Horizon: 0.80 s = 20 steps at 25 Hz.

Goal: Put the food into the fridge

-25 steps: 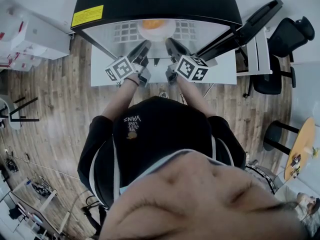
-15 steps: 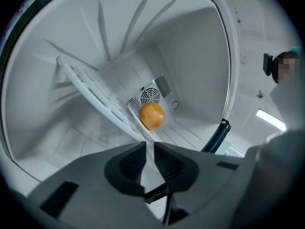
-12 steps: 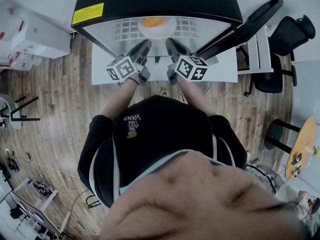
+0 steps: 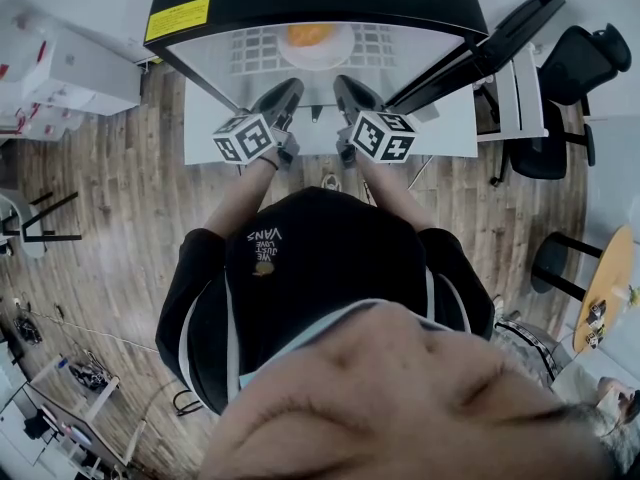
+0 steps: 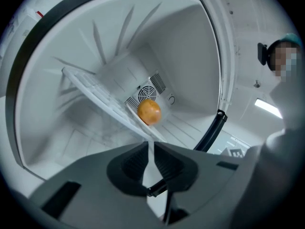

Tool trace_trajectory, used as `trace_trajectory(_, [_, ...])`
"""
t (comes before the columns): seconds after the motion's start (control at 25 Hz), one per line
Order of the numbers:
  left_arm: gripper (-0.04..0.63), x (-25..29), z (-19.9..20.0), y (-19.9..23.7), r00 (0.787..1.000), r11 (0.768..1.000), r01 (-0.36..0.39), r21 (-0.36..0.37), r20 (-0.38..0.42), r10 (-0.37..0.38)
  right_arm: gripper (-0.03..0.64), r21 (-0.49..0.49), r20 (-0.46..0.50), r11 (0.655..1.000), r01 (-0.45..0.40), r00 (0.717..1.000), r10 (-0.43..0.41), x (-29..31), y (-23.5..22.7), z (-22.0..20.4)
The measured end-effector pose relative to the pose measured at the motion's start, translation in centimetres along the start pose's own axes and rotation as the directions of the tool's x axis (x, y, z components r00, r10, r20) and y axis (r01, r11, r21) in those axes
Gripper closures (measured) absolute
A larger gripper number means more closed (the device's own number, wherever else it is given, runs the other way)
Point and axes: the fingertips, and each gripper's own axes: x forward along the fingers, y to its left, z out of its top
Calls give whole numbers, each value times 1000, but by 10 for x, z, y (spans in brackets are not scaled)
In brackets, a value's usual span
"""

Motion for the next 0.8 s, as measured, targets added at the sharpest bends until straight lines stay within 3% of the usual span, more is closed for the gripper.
trace_trajectory(0.8, [558,-38,-17,-24,999,985,39,166,-42,-33,596,-54,40,997,64,997,-61,-37,22,-22])
